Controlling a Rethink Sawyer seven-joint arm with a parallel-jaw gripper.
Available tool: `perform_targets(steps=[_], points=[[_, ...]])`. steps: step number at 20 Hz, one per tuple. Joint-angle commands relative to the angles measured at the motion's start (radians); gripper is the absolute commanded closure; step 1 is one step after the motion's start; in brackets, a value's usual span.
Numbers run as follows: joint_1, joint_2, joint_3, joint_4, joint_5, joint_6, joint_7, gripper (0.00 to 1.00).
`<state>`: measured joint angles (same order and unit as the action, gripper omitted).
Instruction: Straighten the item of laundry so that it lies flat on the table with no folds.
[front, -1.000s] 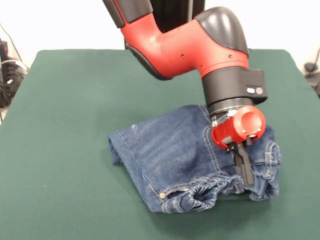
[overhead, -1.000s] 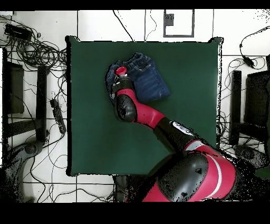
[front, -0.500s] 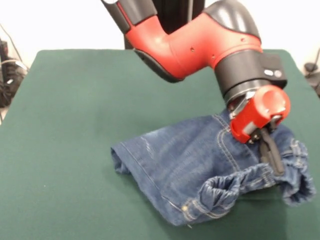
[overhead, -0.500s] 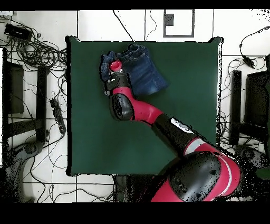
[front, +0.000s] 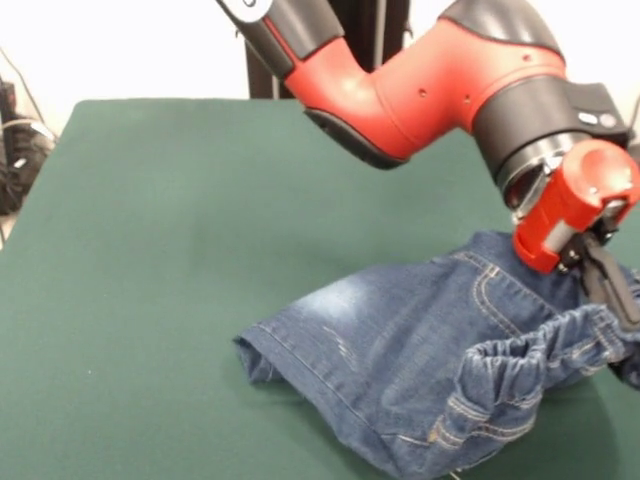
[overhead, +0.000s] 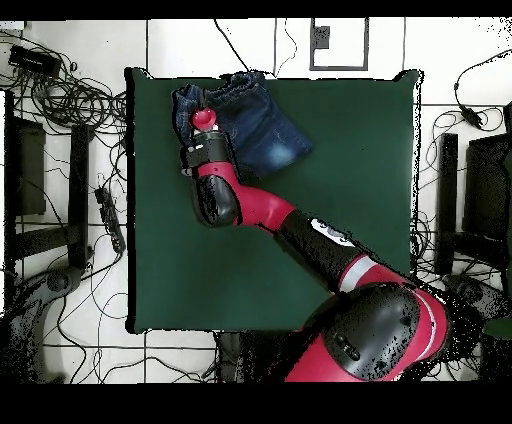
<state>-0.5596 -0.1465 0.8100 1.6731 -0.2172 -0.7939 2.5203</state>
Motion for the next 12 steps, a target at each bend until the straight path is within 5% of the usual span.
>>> perform_targets(steps=[1,12], points=[[0.033,0.017,0.071,-0.083,-0.003,-0.058,0.241,1.00],[0.039,0.080,0.156,-0.145,-0.150,-0.143,0.287,1.00]])
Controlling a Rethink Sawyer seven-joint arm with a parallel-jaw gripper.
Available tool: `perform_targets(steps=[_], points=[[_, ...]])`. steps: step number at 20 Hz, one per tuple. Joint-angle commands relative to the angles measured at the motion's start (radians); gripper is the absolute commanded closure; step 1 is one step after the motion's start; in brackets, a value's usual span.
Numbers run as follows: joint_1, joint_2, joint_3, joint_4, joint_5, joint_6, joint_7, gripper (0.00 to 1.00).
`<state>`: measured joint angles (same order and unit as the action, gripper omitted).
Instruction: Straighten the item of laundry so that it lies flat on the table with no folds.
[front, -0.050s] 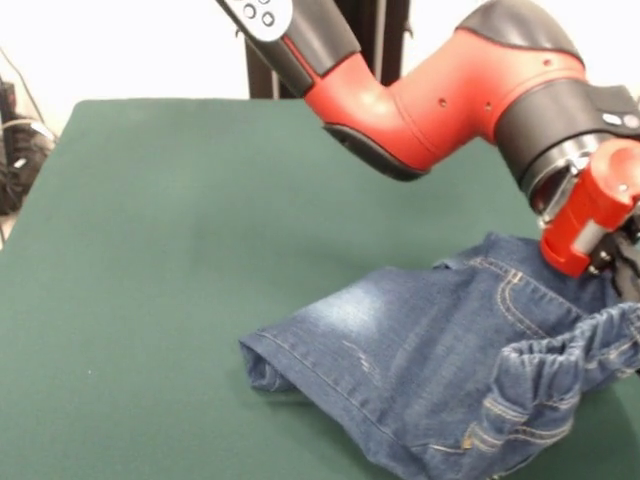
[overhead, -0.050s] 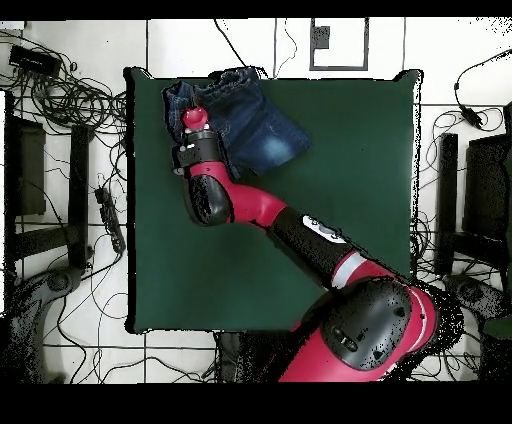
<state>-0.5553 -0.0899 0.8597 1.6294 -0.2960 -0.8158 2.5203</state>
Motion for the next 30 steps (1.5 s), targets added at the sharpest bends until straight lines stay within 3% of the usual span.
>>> perform_targets(steps=[1,14,30], points=[[0.035,0.021,0.111,-0.089,-0.064,-0.134,0.277,1.00],[0.066,-0.014,0.138,-0.023,0.001,-0.210,0.198,1.00],[0.150,-0.041,0.181,-0.021,0.052,-0.282,0.162,1.00]])
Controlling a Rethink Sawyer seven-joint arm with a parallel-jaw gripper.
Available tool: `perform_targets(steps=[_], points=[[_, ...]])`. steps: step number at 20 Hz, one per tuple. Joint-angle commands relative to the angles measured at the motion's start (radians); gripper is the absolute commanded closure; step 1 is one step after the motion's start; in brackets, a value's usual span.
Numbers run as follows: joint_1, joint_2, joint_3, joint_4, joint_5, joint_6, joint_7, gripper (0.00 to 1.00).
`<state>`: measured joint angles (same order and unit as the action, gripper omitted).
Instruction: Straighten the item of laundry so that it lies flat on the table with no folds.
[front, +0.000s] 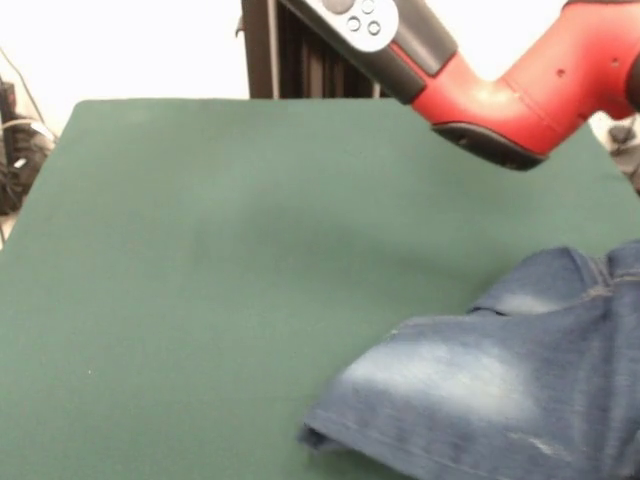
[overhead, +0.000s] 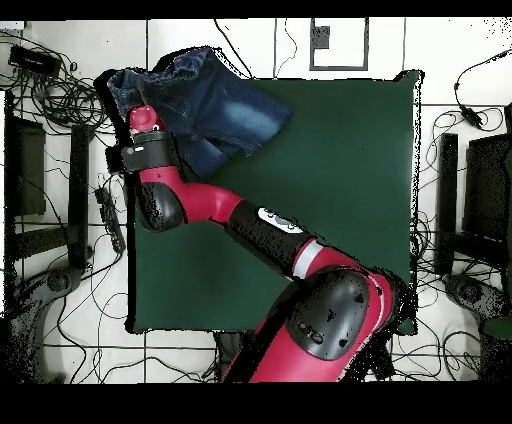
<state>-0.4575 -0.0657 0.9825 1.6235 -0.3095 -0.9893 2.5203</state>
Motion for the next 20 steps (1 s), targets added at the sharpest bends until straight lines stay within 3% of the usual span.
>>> perform_targets(steps=[1,14,20], points=[[0.054,-0.070,0.063,-0.006,0.070,-0.115,0.158,1.00],[0.084,-0.103,0.077,0.121,0.104,-0.255,0.127,1.00],[0.120,-0.131,0.070,0.120,0.154,-0.278,0.124,1.00]])
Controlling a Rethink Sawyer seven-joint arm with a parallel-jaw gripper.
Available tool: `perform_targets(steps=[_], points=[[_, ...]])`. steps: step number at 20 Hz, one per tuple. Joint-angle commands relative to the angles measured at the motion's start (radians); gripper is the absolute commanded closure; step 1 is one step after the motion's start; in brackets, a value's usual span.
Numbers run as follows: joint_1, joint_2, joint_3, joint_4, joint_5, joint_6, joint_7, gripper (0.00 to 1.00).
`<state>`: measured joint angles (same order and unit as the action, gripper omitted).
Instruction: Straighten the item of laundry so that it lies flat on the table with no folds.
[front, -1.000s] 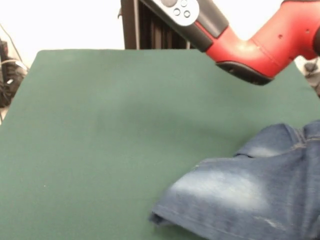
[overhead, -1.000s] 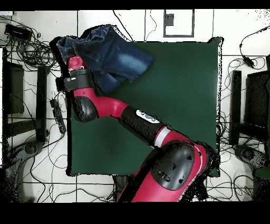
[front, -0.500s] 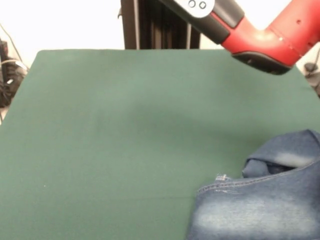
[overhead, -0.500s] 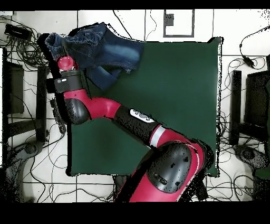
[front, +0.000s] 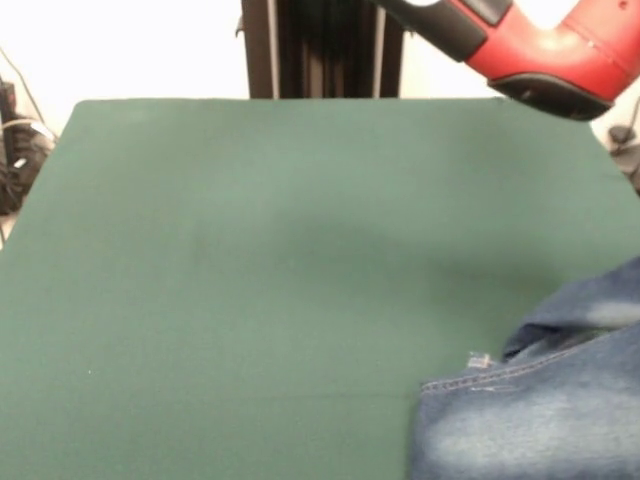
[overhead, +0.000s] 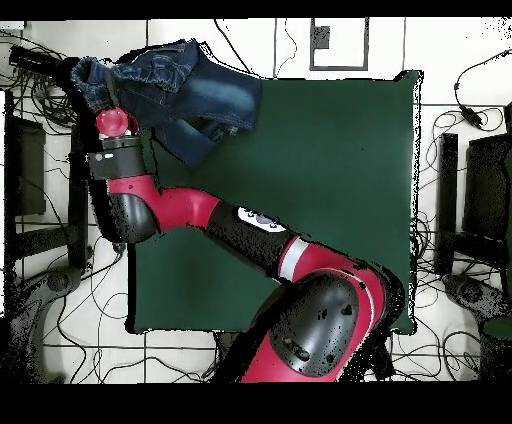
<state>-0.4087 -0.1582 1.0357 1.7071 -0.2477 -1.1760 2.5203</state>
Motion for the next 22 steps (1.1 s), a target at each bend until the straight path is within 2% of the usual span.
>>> perform_targets(steps=[1,14,22], points=[[0.075,-0.042,0.015,0.041,0.096,-0.098,0.125,1.00],[0.153,-0.088,0.008,0.100,0.162,-0.207,0.114,1.00],[0.180,-0.091,-0.005,0.135,0.159,-0.255,0.140,1.00]])
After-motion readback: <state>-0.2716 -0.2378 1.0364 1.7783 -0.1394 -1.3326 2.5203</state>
